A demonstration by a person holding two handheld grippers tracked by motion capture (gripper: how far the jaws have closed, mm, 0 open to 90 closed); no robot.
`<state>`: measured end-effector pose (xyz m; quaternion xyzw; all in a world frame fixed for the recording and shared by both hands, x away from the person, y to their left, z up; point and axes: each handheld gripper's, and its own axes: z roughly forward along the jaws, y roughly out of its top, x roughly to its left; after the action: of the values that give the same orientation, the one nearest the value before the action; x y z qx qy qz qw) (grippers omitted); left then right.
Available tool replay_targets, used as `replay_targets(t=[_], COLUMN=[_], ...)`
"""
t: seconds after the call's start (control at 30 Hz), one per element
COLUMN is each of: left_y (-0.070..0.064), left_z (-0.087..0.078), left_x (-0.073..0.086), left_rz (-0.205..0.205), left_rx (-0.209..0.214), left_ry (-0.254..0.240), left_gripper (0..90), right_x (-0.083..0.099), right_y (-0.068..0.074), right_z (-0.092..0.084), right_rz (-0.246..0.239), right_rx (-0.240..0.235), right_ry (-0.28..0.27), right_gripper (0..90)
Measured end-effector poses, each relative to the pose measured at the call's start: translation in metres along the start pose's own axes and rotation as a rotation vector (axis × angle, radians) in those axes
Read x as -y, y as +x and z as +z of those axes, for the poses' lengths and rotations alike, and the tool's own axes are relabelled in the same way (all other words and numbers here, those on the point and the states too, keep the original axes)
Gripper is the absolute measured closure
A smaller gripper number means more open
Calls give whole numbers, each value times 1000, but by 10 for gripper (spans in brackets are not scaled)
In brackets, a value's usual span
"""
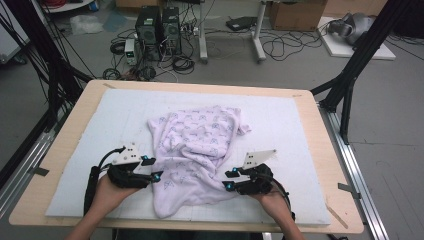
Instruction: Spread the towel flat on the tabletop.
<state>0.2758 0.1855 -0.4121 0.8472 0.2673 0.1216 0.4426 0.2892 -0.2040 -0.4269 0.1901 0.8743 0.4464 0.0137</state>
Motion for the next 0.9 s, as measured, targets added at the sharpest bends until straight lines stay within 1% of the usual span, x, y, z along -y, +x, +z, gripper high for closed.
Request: replay_targets(t=[0.03, 0.07, 0.13, 0.2, 0.23, 0.3, 0.33, 0.37, 0.4, 0.43, 0.47, 0.5, 0.53, 0.6, 0.7, 0.8, 0.83, 0.9], left_y=[-4, -8, -15, -19, -20, -24, -26, -28, -29, -28, -28, -29, -29, -27, -23, -14, -12, -7], left_z=[3, 6, 12, 19, 23, 33, 36, 36, 35, 35, 37, 37, 36, 35, 30, 21, 18, 12], left_x=[1, 1, 2, 3, 4, 7, 8, 8, 8, 7, 8, 8, 8, 8, 9, 14, 15, 20], left_rz=[3, 15, 38, 39, 46, 62, 79, 102, 127, 135, 134, 144, 139, 134, 133, 127, 129, 113], left_rx=[8, 21, 35, 57, 69, 81, 76, 61, 59, 82, 106, 107, 114, 119, 95, 57, 49, 30], left_ry=[4, 15, 33, 50, 68, 104, 110, 109, 116, 129, 156, 148, 146, 152, 161, 173, 178, 173], left_gripper=[441, 434, 427, 424, 423, 436, 455, 470, 535, 633, 766, 799, 870, 884, 888, 889, 889, 890], right_x=[2, 4, 6, 6, 6, 5, 4, 3, 2, 2, 1, 0, -1, -3, -8, -14, -16, -21], right_y=[2, 3, 4, 4, 5, 7, 8, 9, 10, 10, 11, 12, 12, 14, 19, 26, 28, 32], right_z=[1, 2, 5, 9, 11, 17, 20, 22, 23, 24, 25, 26, 27, 28, 32, 37, 39, 44], right_rz=[0, -5, 1, 5, 4, -3, -11, -17, -20, -22, -19, -23, -25, -28, -30, -51, -51, -59], right_rx=[-1, -1, -10, -20, -27, -49, -57, -68, -76, -82, -89, -90, -94, -103, -123, -132, -134, -153], right_ry=[13, 23, 36, 44, 49, 65, 69, 75, 79, 79, 77, 75, 71, 65, 43, 38, 33, 30], right_gripper=[581, 581, 580, 581, 589, 627, 655, 685, 721, 749, 782, 807, 819, 830, 834, 834, 834, 834])
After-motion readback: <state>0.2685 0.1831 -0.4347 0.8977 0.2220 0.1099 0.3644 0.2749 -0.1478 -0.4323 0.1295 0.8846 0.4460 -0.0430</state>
